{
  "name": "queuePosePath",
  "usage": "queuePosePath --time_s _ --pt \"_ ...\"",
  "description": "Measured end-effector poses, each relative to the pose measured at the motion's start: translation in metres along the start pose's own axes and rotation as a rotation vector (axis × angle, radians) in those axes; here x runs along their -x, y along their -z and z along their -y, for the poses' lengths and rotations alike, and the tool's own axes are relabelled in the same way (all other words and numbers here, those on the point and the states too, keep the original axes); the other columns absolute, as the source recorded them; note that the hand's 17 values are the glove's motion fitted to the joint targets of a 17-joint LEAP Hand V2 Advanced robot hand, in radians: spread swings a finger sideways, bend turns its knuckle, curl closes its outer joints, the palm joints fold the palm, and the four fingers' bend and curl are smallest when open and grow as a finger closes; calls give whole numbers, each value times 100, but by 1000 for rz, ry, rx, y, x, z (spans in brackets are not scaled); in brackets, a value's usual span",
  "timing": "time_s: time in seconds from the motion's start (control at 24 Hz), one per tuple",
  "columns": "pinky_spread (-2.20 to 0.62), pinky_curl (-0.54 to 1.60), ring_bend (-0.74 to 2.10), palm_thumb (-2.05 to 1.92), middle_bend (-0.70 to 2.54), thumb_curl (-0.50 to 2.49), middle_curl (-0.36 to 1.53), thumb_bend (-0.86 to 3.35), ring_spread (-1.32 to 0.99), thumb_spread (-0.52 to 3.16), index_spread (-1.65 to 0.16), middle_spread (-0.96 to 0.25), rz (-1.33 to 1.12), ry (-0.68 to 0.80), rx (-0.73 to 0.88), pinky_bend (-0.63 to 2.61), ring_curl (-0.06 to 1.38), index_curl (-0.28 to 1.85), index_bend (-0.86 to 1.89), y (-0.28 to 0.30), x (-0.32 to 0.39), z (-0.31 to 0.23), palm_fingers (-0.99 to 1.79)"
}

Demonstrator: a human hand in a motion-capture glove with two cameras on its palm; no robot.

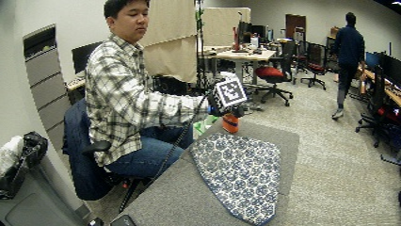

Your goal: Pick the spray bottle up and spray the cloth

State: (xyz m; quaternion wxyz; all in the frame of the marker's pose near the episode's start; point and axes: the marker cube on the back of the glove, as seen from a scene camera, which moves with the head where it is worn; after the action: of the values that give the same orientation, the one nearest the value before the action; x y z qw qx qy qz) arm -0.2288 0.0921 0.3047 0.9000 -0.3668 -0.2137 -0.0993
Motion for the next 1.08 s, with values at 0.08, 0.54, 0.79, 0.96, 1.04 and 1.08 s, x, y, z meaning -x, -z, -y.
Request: queuePosePath --time_s 0.08,0.54,0.79,0.96,1.04,1.08 --pt "20 34 36 60 19 47 38 -4 5 89 -37 -9 -19 3 9 49 34 27 12 5 2 -4 -4" --pt "21 32 36 58 19 44 36 -4 7 91 -38 -9 -276 -9 0 48 33 25 14 41 30 -81 -3" --pt "21 30 38 55 21 43 36 -4 7 94 -37 -9 -504 -159 53 45 33 25 15 88 36 -214 3" --pt "22 29 37 55 22 43 36 -3 8 98 -38 -9 -612 -300 -17 43 32 26 18 78 37 -313 6" --pt "21 28 36 56 22 44 36 -2 8 99 -39 -9 -652 -382 -66 41 32 27 19 74 37 -353 9" --pt "21 28 37 57 23 44 36 -2 8 100 -39 -9 -670 -416 -82 40 32 27 18 73 36 -369 11"
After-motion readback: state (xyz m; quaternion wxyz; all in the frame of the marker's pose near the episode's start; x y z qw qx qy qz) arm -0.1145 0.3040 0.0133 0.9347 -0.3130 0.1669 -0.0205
